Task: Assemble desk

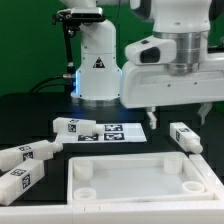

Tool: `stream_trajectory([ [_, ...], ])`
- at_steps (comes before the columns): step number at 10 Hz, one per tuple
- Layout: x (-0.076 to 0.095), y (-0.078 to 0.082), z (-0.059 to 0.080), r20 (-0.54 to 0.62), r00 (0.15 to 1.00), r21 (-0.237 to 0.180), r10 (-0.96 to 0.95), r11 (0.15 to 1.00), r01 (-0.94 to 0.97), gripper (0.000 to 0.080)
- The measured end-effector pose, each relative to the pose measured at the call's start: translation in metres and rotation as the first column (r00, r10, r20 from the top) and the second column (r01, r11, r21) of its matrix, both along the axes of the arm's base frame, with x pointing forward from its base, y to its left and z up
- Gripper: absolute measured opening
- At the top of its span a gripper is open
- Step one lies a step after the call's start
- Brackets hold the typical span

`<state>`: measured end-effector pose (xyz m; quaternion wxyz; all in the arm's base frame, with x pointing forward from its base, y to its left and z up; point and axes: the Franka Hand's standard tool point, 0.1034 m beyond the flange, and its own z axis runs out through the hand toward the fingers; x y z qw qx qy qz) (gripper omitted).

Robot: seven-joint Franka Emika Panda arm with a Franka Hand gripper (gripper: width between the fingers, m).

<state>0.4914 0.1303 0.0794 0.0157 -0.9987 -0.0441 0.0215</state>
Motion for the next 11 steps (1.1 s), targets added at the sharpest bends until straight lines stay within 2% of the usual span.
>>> stream_trajectory([
  [1,-0.022,0.018,-0.003,-0.019,0.999,-0.002,0.042,0.999,-0.042,0.0649],
  [2,-0.031,0.035,-0.003,-0.025,1.0,-0.005,0.002,1.0,-0.003,0.0649],
  [5,-0.031,0.034,-0.005,-0.021,0.999,-0.001,0.038,0.999,-0.038,0.0649],
  [6,-0.037,0.042,-0.012,0.009,0.999,0.004,0.049,0.999,-0.049,0.0649],
  [8,-0.07,0.062,-0.041,0.036,0.997,0.008,0.074,0.997,-0.074,0.0649],
  [9,-0.076,0.067,-0.052,0.054,0.996,0.014,0.075,0.997,-0.075,0.0649],
  [11,-0.076,0.067,-0.052,0.054,0.996,0.014,0.075,0.997,-0.075,0.0649],
])
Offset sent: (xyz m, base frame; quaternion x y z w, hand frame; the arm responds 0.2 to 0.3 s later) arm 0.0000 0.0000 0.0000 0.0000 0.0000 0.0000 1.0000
